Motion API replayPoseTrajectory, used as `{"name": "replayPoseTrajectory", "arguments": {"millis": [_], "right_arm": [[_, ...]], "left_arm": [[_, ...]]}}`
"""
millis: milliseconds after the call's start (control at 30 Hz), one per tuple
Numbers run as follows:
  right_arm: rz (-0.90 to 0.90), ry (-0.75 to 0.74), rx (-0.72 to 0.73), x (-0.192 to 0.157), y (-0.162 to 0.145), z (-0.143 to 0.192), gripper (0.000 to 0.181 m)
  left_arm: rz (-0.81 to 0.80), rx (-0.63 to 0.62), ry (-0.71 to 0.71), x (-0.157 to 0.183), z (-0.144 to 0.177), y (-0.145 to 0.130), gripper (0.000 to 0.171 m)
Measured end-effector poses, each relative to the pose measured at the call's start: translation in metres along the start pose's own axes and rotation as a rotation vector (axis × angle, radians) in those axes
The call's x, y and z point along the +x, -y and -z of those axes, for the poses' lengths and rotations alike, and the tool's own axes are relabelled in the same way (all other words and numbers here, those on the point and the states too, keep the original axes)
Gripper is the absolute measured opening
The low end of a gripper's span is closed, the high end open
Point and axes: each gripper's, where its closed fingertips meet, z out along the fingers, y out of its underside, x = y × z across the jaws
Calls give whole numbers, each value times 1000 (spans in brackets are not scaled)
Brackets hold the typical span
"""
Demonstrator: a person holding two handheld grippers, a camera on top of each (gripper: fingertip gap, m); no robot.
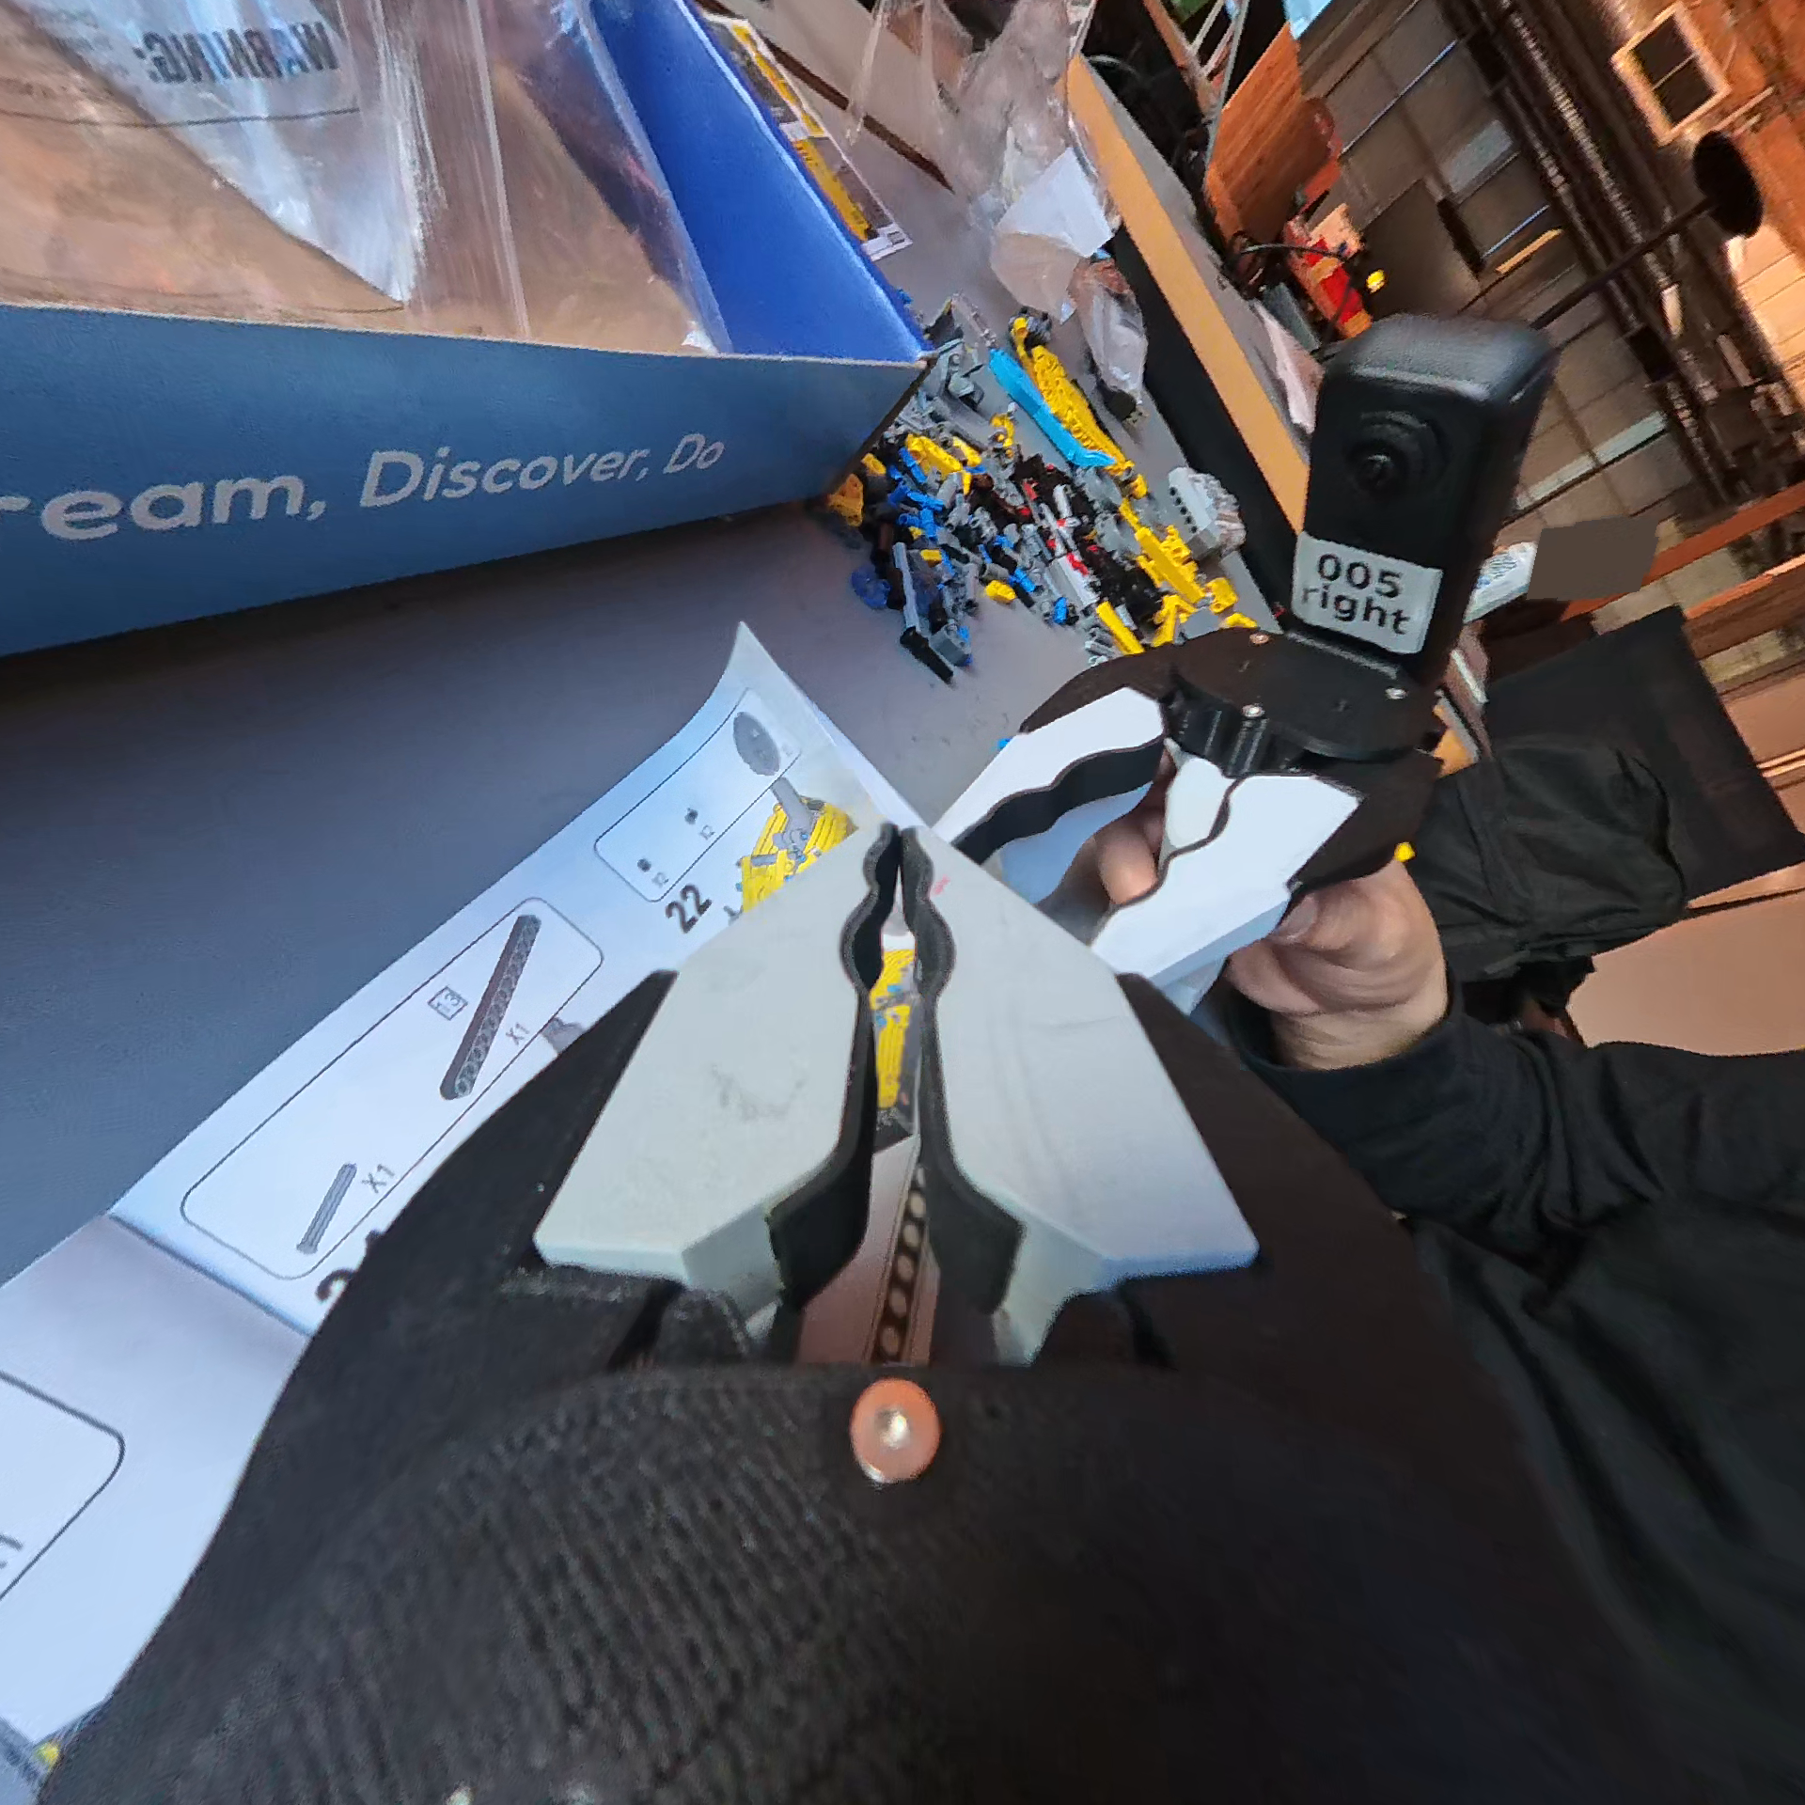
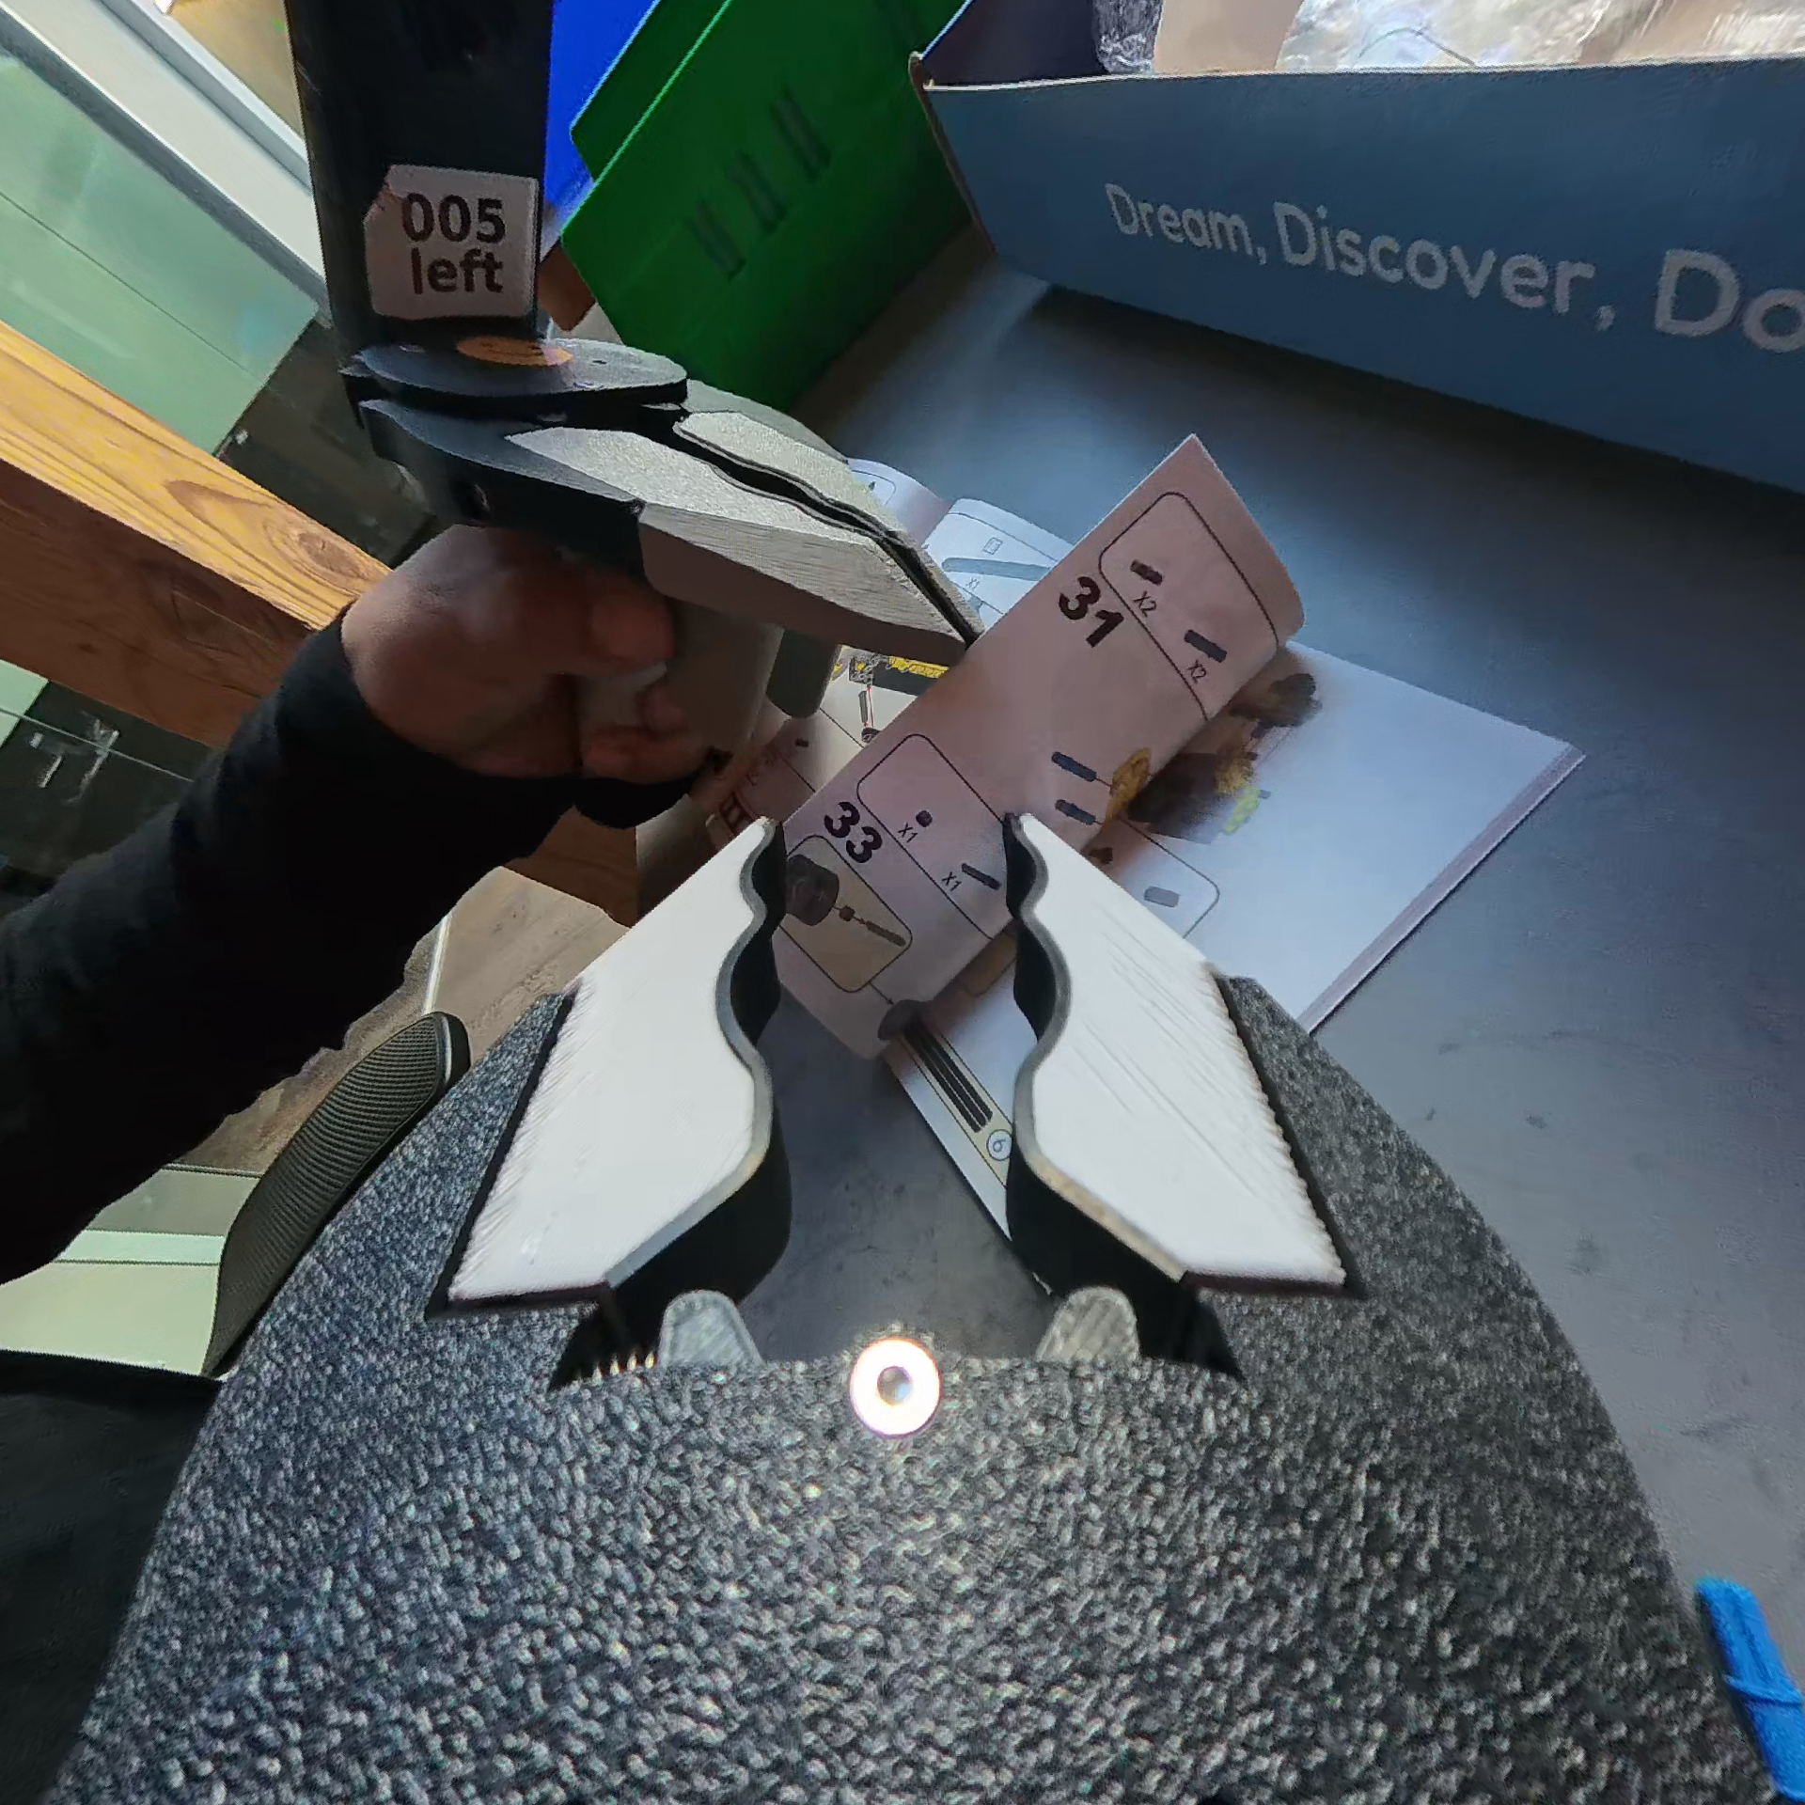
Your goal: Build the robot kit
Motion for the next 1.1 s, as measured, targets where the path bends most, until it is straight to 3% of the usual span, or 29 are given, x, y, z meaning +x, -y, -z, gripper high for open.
{"name": "replayPoseTrajectory", "arguments": {"millis": [233, 400, 533, 600, 800, 1100], "right_arm": [[-6, -23, 23, 6, 3, 6, 46], [-7, -4, 8, 3, 0, 5, 47], [-12, 12, 6, 0, -1, 6, 47], [-13, 17, 4, 0, -2, 6, 49], [-10, 18, 4, -1, -2, 6, 49], [-18, 26, 4, -1, -3, 7, 49]], "left_arm": [[11, 12, 3, -2, 7, 2, 0], [27, -95, 27, -4, 3, -15, 1], [10, -190, 64, -2, 6, -26, 59], [24, -192, 105, -7, 7, -24, 65], [124, -104, 54, -13, 7, -5, 60], [116, -113, 50, -12, -3, -5, 56]]}}
